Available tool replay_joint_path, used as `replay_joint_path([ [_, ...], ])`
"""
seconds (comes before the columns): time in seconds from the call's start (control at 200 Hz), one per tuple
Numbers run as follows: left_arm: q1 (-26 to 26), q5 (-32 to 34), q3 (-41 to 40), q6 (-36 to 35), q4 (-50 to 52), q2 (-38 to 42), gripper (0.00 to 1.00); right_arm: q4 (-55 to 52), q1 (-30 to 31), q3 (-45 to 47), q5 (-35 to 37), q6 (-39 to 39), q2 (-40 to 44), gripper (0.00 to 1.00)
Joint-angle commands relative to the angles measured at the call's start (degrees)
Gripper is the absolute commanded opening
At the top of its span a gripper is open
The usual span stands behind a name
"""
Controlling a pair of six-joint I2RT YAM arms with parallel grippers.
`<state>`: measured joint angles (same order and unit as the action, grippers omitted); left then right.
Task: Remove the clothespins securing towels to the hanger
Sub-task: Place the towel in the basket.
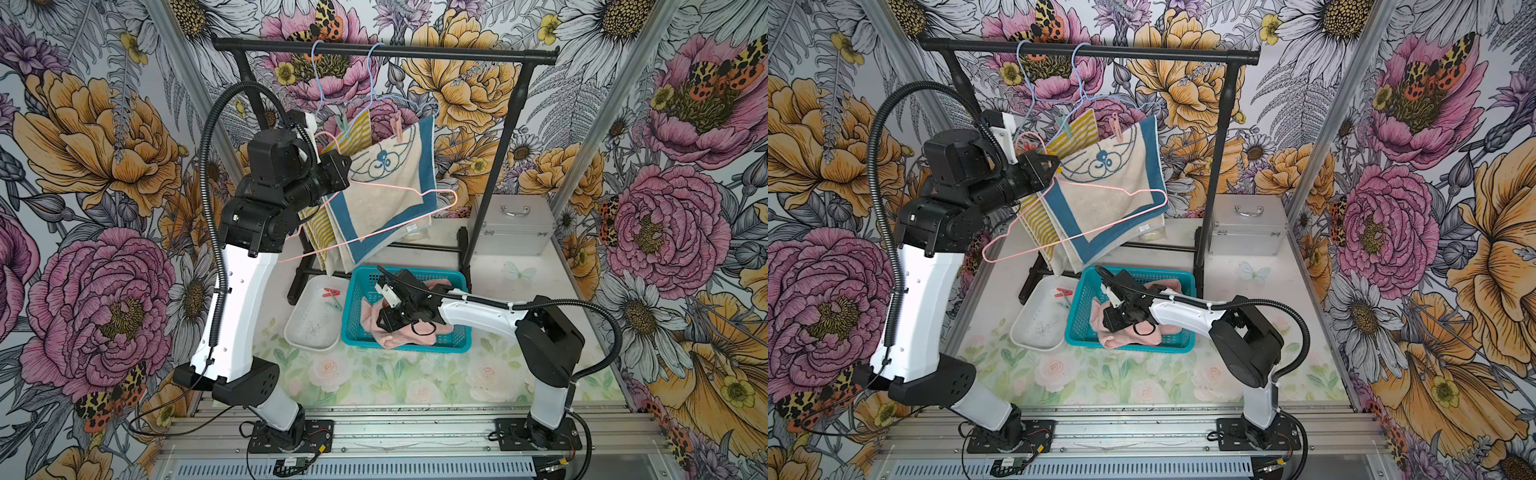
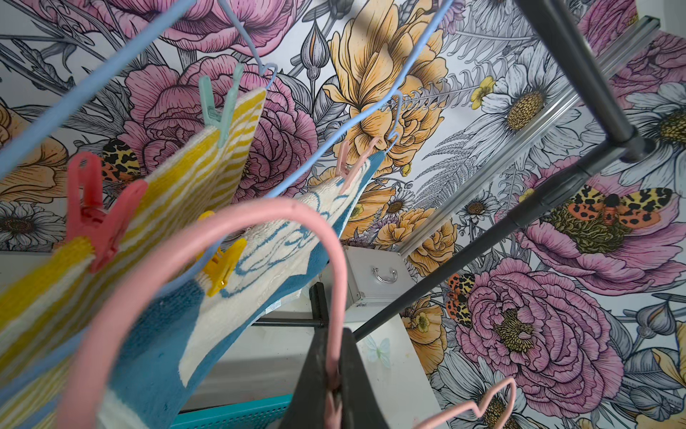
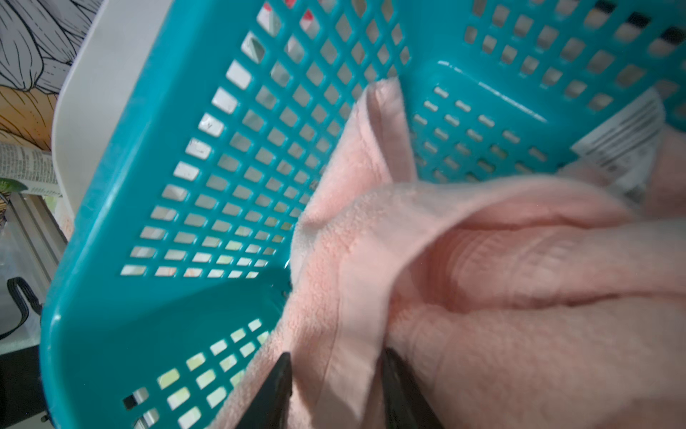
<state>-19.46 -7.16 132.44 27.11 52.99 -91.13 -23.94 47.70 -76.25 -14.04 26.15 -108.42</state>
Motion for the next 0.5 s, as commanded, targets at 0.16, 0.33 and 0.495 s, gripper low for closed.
replay_joint_path([
  [0.16, 1.1, -1.1, -1.1, 0.3, -2.2, 2.0, 0.0, -0.5, -4.0, -6.0, -1.4, -1.9, -4.3, 0.46],
  [0.33, 1.8, -1.6, -2.4, 0.5, -2.9, 2.5, 0.0, -0.4, -3.1, -4.5, -1.1, -3.1, 1.7, 0.51],
  [0.495, 1.9, -2.4, -4.1, 0.6, -3.8, 2.8, 0.0, 0.4, -2.6, -0.2, -0.3, -2.7, 9.9, 0.55],
])
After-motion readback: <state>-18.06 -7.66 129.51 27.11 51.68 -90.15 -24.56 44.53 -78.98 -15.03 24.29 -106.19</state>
